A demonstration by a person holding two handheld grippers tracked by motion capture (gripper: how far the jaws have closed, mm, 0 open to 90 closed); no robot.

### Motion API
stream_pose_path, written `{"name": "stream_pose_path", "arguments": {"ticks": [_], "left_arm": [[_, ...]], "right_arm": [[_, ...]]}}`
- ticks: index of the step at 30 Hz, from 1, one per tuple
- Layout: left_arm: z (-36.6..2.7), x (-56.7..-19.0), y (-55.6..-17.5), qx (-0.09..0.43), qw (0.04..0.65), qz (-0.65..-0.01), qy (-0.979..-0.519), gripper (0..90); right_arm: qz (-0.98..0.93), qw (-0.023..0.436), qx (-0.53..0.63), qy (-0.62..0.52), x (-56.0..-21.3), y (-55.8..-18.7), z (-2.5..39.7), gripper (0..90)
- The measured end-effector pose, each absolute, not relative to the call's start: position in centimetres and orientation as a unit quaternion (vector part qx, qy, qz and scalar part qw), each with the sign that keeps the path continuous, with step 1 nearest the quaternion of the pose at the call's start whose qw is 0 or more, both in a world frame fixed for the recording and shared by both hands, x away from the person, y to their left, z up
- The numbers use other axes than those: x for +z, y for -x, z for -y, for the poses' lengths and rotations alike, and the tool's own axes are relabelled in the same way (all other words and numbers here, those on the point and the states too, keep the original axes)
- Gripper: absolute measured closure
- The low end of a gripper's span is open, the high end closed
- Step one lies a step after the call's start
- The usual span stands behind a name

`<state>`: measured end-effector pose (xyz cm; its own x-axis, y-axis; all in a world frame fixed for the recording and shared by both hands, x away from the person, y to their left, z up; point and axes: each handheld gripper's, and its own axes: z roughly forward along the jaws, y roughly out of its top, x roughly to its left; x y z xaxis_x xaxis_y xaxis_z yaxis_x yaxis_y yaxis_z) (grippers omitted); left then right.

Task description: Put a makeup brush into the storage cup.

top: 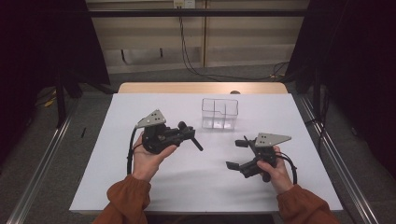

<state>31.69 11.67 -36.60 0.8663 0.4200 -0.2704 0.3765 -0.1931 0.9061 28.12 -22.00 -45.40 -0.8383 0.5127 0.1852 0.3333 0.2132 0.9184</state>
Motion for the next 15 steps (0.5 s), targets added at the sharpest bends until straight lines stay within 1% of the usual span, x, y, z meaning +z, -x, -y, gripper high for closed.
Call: {"name": "stream_pose_path", "arguments": {"ticks": [1,8,10,15], "left_arm": [[-11.5,-36.4,-31.7,0.025,0.578,-0.253,-0.775,79.9],[-9.8,-35.4,-32.0,0.019,0.534,-0.222,-0.816,79.9],[-9.5,-35.3,-32.2,0.003,0.521,-0.219,-0.825,79.9],[-9.0,-35.5,-32.6,-0.011,0.498,-0.226,-0.837,79.9]], "right_arm": [[-0.774,0.076,0.565,-0.273,-45.4,-28.1,22.0,3.5],[-0.78,0.068,0.561,-0.271,-45.5,-28.2,21.6,4.1],[-0.781,0.066,0.559,-0.269,-45.4,-28.2,21.6,4.4],[-0.782,0.068,0.558,-0.269,-45.4,-28.3,21.5,4.6]]}}
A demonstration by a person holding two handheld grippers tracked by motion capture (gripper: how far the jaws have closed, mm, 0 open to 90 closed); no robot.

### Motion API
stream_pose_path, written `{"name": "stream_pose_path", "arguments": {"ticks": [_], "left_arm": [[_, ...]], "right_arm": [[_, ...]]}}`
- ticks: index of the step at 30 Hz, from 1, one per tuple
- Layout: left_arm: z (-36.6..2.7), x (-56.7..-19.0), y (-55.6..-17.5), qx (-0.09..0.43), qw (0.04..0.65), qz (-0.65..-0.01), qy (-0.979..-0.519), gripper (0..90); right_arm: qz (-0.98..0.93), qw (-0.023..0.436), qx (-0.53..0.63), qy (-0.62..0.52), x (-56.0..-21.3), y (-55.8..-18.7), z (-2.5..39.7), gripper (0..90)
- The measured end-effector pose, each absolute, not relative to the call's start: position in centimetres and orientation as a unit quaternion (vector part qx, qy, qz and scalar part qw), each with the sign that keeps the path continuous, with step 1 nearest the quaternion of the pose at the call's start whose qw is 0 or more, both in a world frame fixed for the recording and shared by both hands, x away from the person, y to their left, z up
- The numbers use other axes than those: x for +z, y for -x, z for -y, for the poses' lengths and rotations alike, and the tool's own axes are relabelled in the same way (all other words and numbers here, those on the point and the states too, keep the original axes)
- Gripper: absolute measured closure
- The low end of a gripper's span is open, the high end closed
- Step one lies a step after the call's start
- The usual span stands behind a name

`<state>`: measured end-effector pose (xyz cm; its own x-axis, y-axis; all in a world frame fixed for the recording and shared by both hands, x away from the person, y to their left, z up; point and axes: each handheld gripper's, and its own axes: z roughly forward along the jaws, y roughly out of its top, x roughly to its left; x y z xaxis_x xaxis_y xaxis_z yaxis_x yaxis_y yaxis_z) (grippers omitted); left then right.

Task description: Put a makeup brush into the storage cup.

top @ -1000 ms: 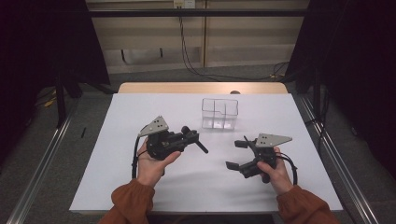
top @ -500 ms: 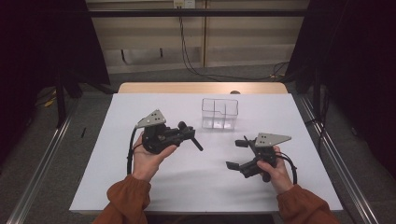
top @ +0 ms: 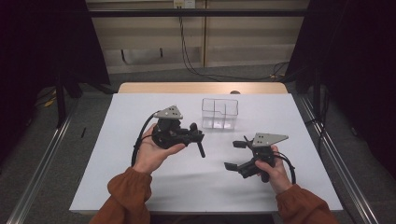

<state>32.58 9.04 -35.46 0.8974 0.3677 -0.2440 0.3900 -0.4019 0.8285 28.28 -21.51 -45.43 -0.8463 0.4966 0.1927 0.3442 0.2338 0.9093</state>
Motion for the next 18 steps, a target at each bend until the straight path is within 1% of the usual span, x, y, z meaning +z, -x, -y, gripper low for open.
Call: {"name": "stream_pose_path", "arguments": {"ticks": [8,18], "left_arm": [[-8.9,-36.22,-32.73,-0.021,0.46,-0.221,-0.86,79.9],[-8.56,-36.52,-32.37,-0.03,0.451,-0.218,-0.865,79.9]], "right_arm": [[-0.781,0.081,0.561,-0.262,-45.45,-28.43,21.1,4.7],[-0.779,0.079,0.563,-0.264,-45.21,-28.4,20.75,4.5]]}}
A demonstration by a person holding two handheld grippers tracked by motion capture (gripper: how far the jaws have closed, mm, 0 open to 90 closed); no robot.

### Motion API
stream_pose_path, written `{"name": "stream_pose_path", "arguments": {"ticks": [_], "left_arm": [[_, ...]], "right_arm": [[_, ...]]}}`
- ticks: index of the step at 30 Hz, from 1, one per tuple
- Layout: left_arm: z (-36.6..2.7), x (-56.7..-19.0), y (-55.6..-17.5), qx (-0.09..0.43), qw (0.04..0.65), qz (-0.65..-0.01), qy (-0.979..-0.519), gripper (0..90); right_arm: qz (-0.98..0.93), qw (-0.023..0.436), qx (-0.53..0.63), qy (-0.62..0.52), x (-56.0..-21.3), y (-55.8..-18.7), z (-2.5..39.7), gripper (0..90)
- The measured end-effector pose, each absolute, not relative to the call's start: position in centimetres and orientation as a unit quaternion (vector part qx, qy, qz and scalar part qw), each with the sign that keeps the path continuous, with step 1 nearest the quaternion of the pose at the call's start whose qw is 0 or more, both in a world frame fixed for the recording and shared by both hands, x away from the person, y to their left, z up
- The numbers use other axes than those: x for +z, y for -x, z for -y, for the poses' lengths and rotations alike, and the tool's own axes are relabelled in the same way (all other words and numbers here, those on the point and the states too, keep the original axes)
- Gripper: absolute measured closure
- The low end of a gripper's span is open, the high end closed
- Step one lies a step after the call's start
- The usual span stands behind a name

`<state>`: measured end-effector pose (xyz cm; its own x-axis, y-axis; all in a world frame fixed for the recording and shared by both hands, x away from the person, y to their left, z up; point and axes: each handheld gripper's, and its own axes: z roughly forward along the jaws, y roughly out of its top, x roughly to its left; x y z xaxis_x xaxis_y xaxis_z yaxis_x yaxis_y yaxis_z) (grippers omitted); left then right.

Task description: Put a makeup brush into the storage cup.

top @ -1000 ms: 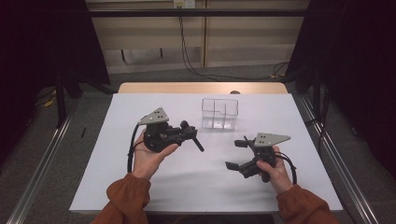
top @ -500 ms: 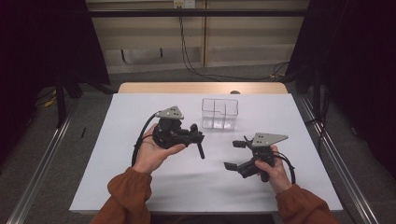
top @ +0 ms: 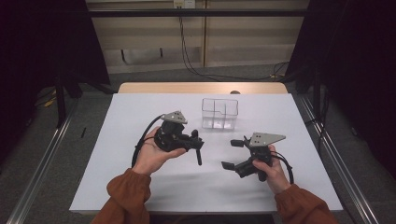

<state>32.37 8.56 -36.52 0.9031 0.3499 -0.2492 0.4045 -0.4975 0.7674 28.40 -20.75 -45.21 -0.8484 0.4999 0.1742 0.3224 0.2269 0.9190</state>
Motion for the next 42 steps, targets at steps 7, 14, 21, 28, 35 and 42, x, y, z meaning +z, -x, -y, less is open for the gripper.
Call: {"name": "stream_pose_path", "arguments": {"ticks": [7,14,21,28,35,42], "left_arm": [[-8.5,-36.5,-32.2,-0.031,0.455,-0.218,-0.863,79.9],[-8.4,-36.7,-32.2,-0.032,0.453,-0.221,-0.863,80.0],[-8.5,-36.9,-32.3,-0.033,0.453,-0.223,-0.862,79.9],[-8.2,-37.2,-32.2,-0.037,0.456,-0.222,-0.861,80.0],[-8.0,-37.4,-32.3,-0.038,0.458,-0.226,-0.859,79.9],[-8.0,-37.7,-32.4,-0.04,0.46,-0.228,-0.857,79.9]], "right_arm": [[-0.779,0.091,0.569,-0.247,-44.6,-28.4,20.1,1.0],[-0.779,0.105,0.577,-0.221,-44.6,-28.7,18.5,1.3],[-0.785,0.077,0.578,-0.209,-44.6,-29.0,16.9,11.2],[-0.794,0.055,0.573,-0.196,-44.9,-29.2,15.3,16.8],[-0.788,0.05,0.581,-0.198,-44.8,-29.3,14.5,30.7],[-0.779,0.049,0.59,-0.207,-44.8,-29.4,14.6,61.8]]}}
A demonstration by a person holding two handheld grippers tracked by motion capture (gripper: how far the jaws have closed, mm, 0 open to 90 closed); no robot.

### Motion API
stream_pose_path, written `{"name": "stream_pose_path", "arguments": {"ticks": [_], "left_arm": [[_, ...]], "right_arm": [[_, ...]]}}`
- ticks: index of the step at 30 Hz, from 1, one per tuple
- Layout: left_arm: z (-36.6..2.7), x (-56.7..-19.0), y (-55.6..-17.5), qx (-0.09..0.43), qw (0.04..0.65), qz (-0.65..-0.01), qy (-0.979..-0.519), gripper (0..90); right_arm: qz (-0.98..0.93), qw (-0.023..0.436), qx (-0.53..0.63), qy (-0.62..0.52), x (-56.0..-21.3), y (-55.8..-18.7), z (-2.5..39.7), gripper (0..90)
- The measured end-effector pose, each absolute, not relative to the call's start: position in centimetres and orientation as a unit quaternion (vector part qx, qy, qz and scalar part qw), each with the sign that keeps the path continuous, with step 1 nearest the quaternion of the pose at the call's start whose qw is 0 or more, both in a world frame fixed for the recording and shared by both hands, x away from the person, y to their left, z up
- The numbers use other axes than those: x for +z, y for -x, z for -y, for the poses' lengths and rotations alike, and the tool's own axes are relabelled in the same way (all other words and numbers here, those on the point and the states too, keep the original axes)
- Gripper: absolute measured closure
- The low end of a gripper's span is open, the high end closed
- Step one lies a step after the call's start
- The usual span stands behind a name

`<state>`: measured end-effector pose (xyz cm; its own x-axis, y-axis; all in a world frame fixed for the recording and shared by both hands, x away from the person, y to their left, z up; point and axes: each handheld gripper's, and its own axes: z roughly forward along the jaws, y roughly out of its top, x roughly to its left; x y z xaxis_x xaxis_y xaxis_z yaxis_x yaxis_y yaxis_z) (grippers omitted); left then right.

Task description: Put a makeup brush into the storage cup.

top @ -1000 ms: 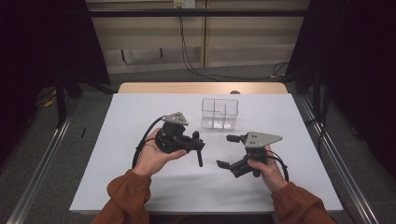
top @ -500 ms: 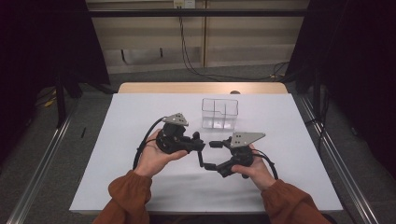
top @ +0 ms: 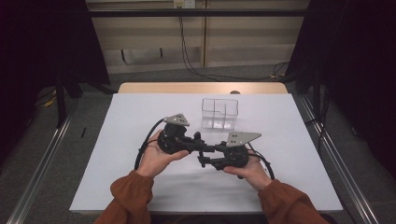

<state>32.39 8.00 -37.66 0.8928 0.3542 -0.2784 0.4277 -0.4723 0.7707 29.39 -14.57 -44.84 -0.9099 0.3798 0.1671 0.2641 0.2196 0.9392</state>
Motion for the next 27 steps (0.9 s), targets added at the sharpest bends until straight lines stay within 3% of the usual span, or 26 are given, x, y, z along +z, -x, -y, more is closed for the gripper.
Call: {"name": "stream_pose_path", "arguments": {"ticks": [9,25,27], "left_arm": [[-7.66,-38.02,-32.37,-0.041,0.458,-0.226,-0.859,79.9],[-7.71,-38.6,-32.26,-0.03,0.481,-0.22,-0.848,78.7],[-7.67,-38.68,-32.19,-0.026,0.482,-0.219,-0.848,75.5]], "right_arm": [[-0.777,0.038,0.594,-0.204,-45.02,-29.31,14.33,78.7],[-0.776,0.042,0.593,-0.21,-45.0,-29.46,14.69,80.1],[-0.778,0.043,0.59,-0.21,-44.96,-29.49,14.74,80.1]]}}
